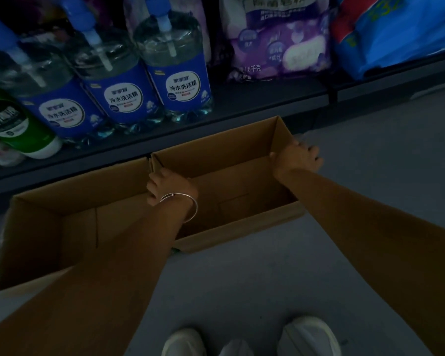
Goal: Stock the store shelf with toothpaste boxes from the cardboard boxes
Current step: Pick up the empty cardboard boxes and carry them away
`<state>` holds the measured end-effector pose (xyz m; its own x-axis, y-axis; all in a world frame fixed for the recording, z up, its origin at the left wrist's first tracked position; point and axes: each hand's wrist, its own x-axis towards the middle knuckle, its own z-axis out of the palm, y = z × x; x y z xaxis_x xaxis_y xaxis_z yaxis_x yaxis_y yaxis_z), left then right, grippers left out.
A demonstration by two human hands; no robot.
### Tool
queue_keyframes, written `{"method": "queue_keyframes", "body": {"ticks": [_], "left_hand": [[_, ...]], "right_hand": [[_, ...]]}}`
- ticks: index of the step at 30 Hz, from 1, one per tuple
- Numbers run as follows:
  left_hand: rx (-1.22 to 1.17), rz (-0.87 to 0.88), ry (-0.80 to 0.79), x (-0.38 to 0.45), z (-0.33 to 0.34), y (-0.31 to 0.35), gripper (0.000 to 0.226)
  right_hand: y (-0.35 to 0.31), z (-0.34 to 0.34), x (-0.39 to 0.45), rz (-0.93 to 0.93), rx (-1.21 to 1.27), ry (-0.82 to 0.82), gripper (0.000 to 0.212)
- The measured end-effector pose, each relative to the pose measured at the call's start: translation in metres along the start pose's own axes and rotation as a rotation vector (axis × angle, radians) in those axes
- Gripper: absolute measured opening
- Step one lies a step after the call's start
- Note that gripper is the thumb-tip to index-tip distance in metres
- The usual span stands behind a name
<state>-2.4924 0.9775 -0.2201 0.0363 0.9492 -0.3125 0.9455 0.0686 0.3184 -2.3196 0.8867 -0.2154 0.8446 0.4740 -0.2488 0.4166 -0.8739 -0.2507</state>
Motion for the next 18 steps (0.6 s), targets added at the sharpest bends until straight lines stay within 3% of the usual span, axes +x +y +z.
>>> {"method": "queue_keyframes", "body": {"ticks": [4, 9, 13, 18], "left_hand": [[-0.011, -0.055, 0.026, 0.007, 0.008, 0.002, 0.065], [-0.111, -0.194, 0.194, 0.01, 0.018, 0.009, 0.042], [-0.15, -0.251, 0.255, 0.01, 0.023, 0.016, 0.041], [-0.19, -0.268, 0.241, 0.007, 0.028, 0.022, 0.039]], "right_hand": [[0.001, 0.005, 0.005, 0.015, 0.009, 0.025, 0.055], [0.005, 0.007, 0.01, 0.085, 0.023, 0.037, 0.04], [0.003, 0.007, 0.012, 0.115, 0.034, 0.021, 0.03], [0.015, 0.009, 0.019, 0.212, 0.08, 0.104, 0.033]]}}
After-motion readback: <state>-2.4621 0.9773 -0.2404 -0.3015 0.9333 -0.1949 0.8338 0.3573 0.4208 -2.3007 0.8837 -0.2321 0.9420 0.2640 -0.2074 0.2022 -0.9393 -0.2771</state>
